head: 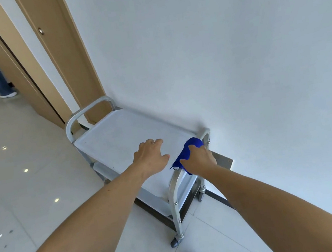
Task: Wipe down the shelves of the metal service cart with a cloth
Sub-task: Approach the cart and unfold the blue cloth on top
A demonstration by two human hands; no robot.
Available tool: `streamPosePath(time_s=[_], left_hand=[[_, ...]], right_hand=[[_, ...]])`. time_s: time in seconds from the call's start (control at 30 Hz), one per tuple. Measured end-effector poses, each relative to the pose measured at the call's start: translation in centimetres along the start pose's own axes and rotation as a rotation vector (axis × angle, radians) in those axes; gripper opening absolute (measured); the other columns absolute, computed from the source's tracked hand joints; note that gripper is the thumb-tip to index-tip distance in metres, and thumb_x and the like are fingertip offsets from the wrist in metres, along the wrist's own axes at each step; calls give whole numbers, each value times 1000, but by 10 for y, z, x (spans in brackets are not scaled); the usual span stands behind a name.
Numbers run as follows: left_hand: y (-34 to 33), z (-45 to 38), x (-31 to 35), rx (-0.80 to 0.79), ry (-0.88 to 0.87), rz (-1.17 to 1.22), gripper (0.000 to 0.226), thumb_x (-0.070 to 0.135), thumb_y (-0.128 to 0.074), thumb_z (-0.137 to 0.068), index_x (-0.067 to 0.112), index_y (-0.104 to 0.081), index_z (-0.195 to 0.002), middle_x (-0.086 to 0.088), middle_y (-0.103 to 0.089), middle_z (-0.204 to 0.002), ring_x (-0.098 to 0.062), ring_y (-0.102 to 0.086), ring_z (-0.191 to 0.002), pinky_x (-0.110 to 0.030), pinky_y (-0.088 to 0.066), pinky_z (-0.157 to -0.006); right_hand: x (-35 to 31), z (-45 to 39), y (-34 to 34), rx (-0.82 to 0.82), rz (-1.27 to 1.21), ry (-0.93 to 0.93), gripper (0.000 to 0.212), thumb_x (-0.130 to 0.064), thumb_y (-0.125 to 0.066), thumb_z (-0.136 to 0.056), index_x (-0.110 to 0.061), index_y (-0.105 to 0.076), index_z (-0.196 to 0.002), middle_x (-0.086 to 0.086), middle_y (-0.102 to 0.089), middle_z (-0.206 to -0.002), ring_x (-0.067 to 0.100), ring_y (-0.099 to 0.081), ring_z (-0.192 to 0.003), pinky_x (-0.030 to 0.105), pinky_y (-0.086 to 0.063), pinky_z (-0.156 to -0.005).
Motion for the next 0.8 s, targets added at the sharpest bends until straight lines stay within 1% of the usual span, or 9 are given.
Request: streamPosePath(time_s=[0.2, 0.27, 0.37, 0.4, 0.47, 0.57, 0.7, 0.77, 0.8], left_hand=[[-18, -62, 2, -80, 35, -23, 64, 45, -52, -94, 22, -31, -150, -6, -33, -154, -28, -31, -139, -46, -37, -108], [-27, -78, 4, -104, 34, -34, 64, 45, -53, -94, 22, -31, -150, -6, -32, -155, -28, -31, -139, -46, -37, -108], [-42, -98, 6, -142, 28, -46, 64, 45, -53, -94, 22, -31, -150, -6, -33, -155, -28, -32, -139, -46, -38, -108], [-47, -104, 6, -153, 27, -49, 64, 45, -54, -94, 21, -32, -150, -6, -33, -155, -28, -33, -139, -46, -38, -108], [-55, -116, 4, -174, 27, -49, 64, 44, -54, -95, 21, -32, -150, -7, -33, -154, -29, -32, -139, -47, -38, -108], [-63, -133, -1, -204, 26, -47, 60, 38, -52, -96, 21, -31, -150, -7, -32, -155, -30, -31, -140, -46, -38, -108], [-70, -155, -9, -236, 17, -39, 59, 27, -50, -94, 21, -31, -150, -7, -32, -155, -30, -31, -140, -45, -38, -108], [-73, -165, -12, -259, -5, -40, 61, 26, -50, -93, 22, -31, -150, -7, -31, -156, -30, -31, -140, -45, -38, -108], [-74, -170, -14, -271, -21, -42, 62, 25, -50, -92, 22, -30, -150, -7, -31, -155, -30, -31, -140, -44, -38, -108]], right_hand=[[7, -63, -19, -47, -29, -69, 42, -42, -56, -95, -15, -46, -126, 15, -42, -130, 35, -51, -110, 46, -54, -87], [9, -80, -27, -40, -23, -97, 46, -43, -57, -96, -16, -44, -131, 18, -37, -139, 37, -47, -117, 46, -52, -90], [10, -100, -40, -31, -9, -134, 60, -45, -57, -96, -18, -34, -145, 25, -9, -160, 45, -34, -134, 50, -43, -102], [11, -105, -44, -30, -10, -143, 64, -45, -57, -96, -19, -31, -148, 25, -1, -162, 47, -29, -138, 51, -40, -106], [11, -117, -53, -19, -14, -161, 68, -46, -57, -96, -19, -27, -150, 26, 7, -162, 49, -24, -140, 54, -38, -108], [9, -130, -66, 5, -3, -200, 75, -50, -60, -93, -18, -24, -151, 28, 14, -160, 50, -24, -139, 54, -45, -100], [3, -140, -83, 10, 49, -266, 97, -58, -70, -83, -16, -15, -151, 30, 21, -157, 52, -17, -141, 52, -55, -85], [-1, -142, -88, 6, 98, -312, 104, -55, -76, -79, -16, -13, -151, 30, 24, -155, 51, -16, -140, 49, -58, -78], [-2, -144, -90, 8, 123, -335, 102, -47, -78, -77, -16, -15, -151, 31, 24, -154, 51, -17, -139, 48, -58, -75]])
Point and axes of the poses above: each hand's wrist, its own z-axis away from the middle knuckle, its own y-axis out of the back of the hand, x = y × z, the point moved 4 cm from there along -z, towards the middle knuckle
